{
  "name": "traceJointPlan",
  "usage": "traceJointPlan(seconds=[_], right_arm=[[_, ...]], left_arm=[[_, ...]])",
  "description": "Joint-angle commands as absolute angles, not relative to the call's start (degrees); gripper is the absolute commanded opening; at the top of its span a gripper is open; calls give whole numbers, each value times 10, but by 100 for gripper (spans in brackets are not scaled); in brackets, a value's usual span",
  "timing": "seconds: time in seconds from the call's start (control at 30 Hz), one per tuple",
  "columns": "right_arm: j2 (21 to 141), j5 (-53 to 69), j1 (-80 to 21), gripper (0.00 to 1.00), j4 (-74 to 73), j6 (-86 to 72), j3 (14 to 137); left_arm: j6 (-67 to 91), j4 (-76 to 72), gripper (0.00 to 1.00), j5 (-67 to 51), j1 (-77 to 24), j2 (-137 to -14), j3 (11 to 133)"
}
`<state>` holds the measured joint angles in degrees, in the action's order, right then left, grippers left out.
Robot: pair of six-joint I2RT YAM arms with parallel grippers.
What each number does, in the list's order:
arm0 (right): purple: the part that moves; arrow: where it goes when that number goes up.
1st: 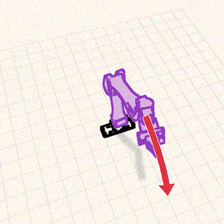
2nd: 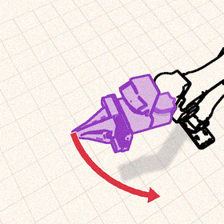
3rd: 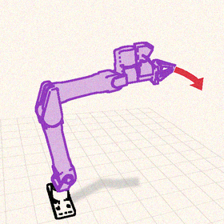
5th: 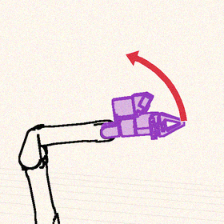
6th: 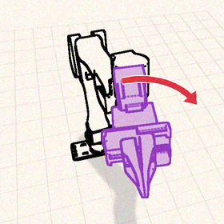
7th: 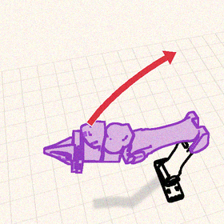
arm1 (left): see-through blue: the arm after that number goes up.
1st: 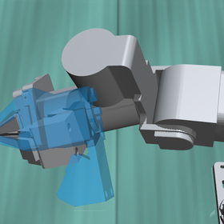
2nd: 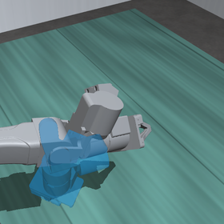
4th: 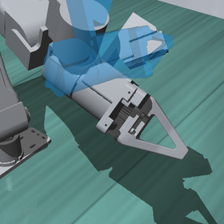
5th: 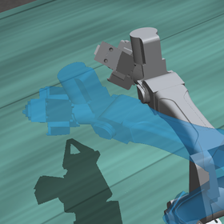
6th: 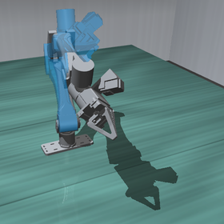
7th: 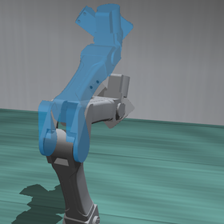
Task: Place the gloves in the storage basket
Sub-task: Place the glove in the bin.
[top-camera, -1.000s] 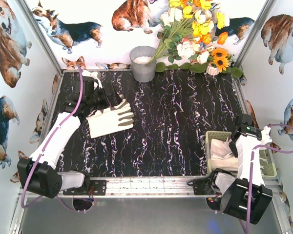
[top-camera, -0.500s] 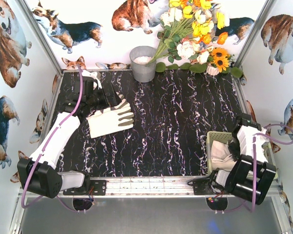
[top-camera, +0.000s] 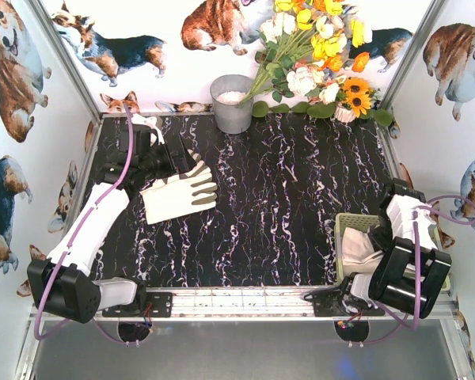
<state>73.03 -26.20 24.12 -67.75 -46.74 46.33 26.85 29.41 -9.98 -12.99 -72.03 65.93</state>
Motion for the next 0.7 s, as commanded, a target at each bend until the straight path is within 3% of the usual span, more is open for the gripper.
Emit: traceJointPlan(seconds=[0.0,0.23,0.33,0.67], right_arm=[[720,-282,245,53,-699,-482,495],[689,-298,245,82,-743,-503,514],[676,-312,244,90,-771,-514,529],[625,-290,244,93,-790,-490,588]], left_arm=[[260,292,100,-98,-120,-707,659],[256,292,100,-106,-120,-711,664],[255,293,100,-112,-120,-712,667],[249,307,100,-121,-120,-715,685]])
